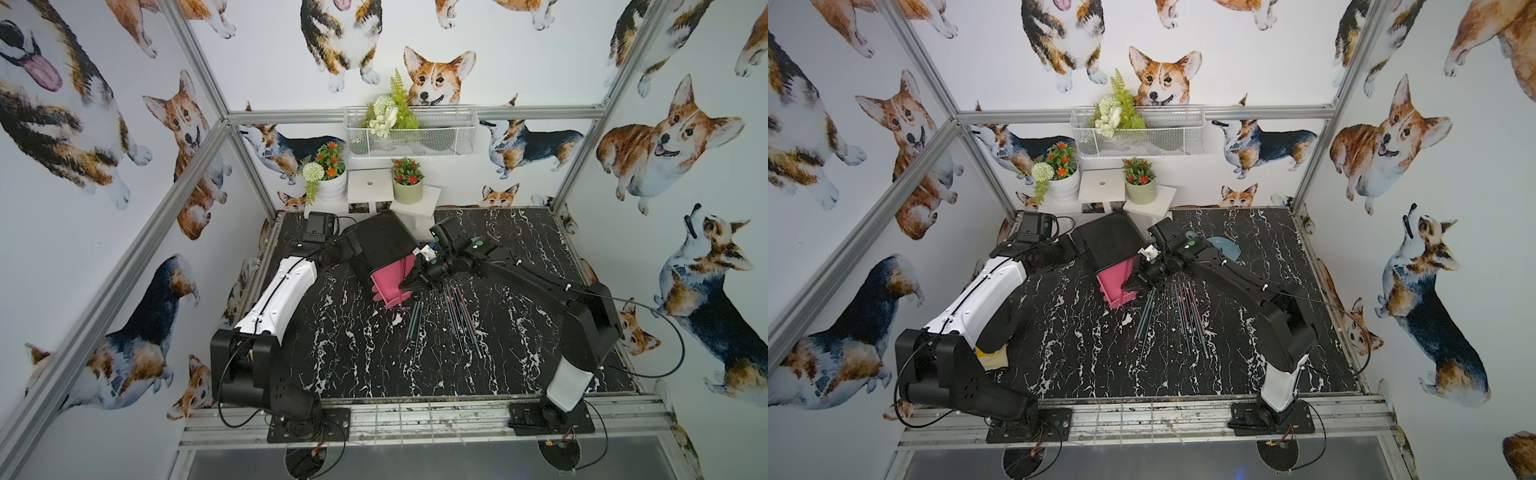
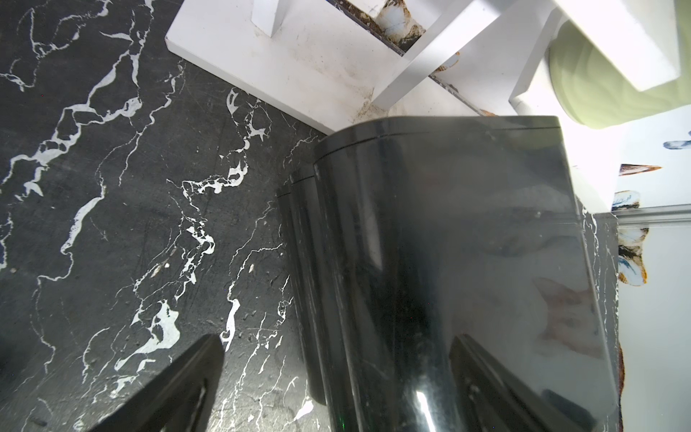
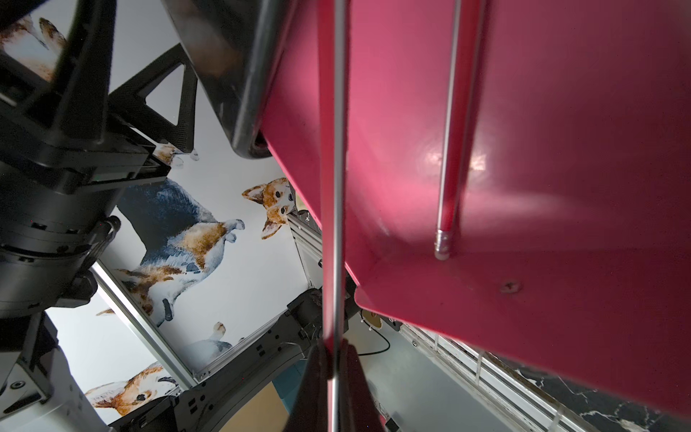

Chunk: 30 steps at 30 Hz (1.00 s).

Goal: Please place the pencils in the drawer according to their color
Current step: Place the pencil in the drawer.

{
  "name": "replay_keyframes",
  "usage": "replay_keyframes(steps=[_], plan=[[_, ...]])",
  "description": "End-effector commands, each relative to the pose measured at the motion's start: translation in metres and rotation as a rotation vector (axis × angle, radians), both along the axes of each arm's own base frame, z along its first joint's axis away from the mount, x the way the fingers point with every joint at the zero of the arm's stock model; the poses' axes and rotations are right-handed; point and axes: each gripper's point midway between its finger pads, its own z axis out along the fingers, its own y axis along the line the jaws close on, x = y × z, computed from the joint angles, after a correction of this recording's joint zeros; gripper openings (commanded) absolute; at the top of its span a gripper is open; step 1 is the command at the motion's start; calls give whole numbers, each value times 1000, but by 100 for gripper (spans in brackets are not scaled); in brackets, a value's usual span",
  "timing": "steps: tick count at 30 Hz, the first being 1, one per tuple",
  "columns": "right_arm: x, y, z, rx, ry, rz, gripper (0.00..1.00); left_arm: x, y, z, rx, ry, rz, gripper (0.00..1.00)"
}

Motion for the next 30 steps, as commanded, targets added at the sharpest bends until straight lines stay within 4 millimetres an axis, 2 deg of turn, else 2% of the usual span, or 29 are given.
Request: replay_keyframes(steps=[1, 16, 25, 27, 30], plan=[[6, 2, 2, 0, -42, 17, 0, -1, 1, 5, 8, -9, -2, 100], [37, 5, -3, -51, -86, -11, 0, -1, 0, 4, -3, -9, -5, 100], [46, 12, -2, -53, -97, -5, 17, -1, -1, 3, -6, -8, -6, 100], [47, 12, -1, -54, -100, -4, 25, -2, -1, 4, -7, -10, -6, 100], [46, 11, 0, -55, -107, -2, 28, -1, 0, 6, -6, -17, -4, 100]])
